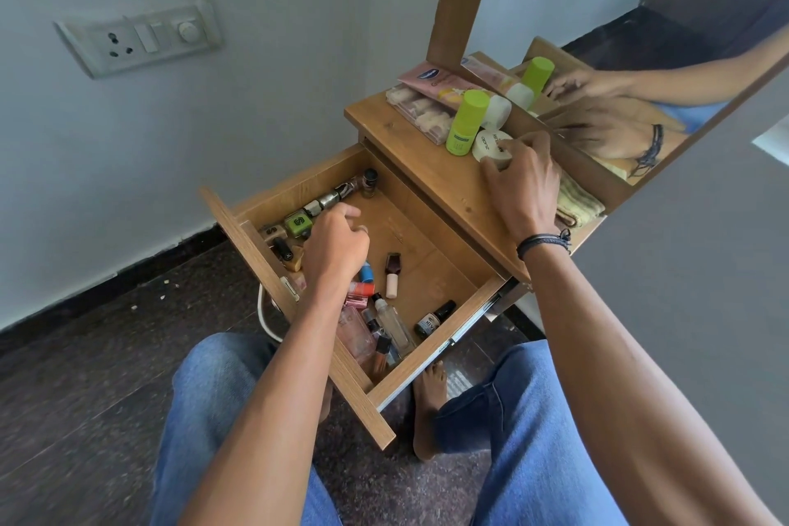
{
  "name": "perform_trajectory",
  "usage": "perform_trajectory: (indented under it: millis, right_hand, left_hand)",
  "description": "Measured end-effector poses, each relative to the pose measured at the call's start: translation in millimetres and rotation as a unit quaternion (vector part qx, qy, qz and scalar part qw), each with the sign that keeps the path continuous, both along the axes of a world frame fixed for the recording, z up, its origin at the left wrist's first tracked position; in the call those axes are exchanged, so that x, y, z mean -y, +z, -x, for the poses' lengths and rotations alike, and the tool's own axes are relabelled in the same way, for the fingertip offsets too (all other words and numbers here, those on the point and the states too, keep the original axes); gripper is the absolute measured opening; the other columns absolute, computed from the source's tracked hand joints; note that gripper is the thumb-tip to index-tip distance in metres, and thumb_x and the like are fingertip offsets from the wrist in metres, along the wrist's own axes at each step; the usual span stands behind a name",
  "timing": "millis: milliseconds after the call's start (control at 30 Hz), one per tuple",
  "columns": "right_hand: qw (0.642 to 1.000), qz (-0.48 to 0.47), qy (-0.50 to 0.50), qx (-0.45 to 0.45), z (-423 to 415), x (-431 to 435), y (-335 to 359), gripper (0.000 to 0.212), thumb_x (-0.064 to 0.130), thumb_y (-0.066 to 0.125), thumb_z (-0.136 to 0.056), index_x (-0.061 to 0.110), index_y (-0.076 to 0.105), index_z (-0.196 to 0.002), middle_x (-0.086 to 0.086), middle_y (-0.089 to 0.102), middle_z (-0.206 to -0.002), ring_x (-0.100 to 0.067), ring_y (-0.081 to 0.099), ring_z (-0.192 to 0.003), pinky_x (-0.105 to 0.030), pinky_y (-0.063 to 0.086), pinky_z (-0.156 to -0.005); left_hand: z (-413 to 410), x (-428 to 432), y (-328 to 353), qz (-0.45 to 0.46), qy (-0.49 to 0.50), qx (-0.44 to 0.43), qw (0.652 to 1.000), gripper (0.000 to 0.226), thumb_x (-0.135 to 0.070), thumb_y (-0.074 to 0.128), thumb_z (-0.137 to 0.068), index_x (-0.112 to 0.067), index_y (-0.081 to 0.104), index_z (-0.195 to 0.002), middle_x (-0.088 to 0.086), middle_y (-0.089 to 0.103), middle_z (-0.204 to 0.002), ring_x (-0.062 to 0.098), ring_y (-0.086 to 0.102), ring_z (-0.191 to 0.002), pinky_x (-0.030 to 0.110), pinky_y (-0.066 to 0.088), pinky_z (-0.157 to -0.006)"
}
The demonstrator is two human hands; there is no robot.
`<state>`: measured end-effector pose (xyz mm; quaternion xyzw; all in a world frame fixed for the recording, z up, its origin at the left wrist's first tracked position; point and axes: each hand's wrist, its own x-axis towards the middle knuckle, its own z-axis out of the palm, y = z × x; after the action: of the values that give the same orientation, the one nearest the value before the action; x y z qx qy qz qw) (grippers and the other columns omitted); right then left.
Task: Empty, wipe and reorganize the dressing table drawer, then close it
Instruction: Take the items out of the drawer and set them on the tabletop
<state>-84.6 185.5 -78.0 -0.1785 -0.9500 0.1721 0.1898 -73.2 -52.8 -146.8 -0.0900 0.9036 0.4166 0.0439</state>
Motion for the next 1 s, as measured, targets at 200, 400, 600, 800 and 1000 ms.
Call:
perform_trajectory:
  millis: [200,400,600,800,1000]
  right_hand:
    - [0.998,0.024,-0.022,-0.06,-4,3,-6,0.032,0.02,0.065,-0.088,0.01,0.062,-0.118,-0.013,0.049,-0.123,-0.038,0.059,-0.089,-0.042,0.05,-0.079]
    - [0.997,0.044,-0.033,-0.05,-4,3,-6,0.011,0.02,0.062,-0.088,0.011,0.068,-0.088,-0.007,0.061,-0.104,-0.031,0.058,-0.088,-0.041,0.049,-0.081]
    - [0.997,0.041,-0.024,-0.057,-6,4,-4,0.023,0.018,0.058,-0.086,0.013,0.077,-0.099,-0.006,0.071,-0.108,-0.03,0.061,-0.1,-0.038,0.048,-0.087]
    - [0.998,0.037,-0.018,-0.056,-10,10,1,0.028,0.016,0.054,-0.086,0.016,0.08,-0.097,-0.008,0.075,-0.103,-0.036,0.062,-0.101,-0.043,0.049,-0.095]
    - [0.999,0.021,-0.001,-0.026,-11,10,4,0.03,0.017,0.052,-0.088,0.016,0.08,-0.097,-0.005,0.077,-0.107,-0.033,0.064,-0.105,-0.044,0.047,-0.101]
  left_hand:
    - [0,0,0,-0.001,0.0,-0.004,1.0,0.032,-0.018,0.063,-0.096,-0.025,0.06,-0.127,-0.005,0.063,-0.128,-0.007,0.044,-0.067,0.015,0.026,-0.05]
    - [0,0,-1,-0.009,-0.003,-0.001,1.0,0.032,-0.018,0.063,-0.096,-0.024,0.06,-0.127,-0.004,0.063,-0.128,-0.006,0.046,-0.068,0.015,0.028,-0.051]
    - [1,0,-2,-0.011,-0.003,-0.004,1.0,0.032,-0.017,0.063,-0.096,-0.024,0.06,-0.127,-0.004,0.063,-0.128,-0.006,0.046,-0.069,0.016,0.03,-0.051]
    - [1,1,-2,0.001,-0.016,-0.006,1.0,0.03,-0.018,0.064,-0.096,-0.025,0.061,-0.124,-0.003,0.064,-0.128,0.002,0.052,-0.077,0.018,0.03,-0.051]
    - [1,1,-12,0.057,-0.084,0.036,0.994,0.031,-0.023,0.068,-0.093,-0.026,0.062,-0.123,0.001,0.062,-0.124,0.013,0.06,-0.082,0.024,0.039,-0.053]
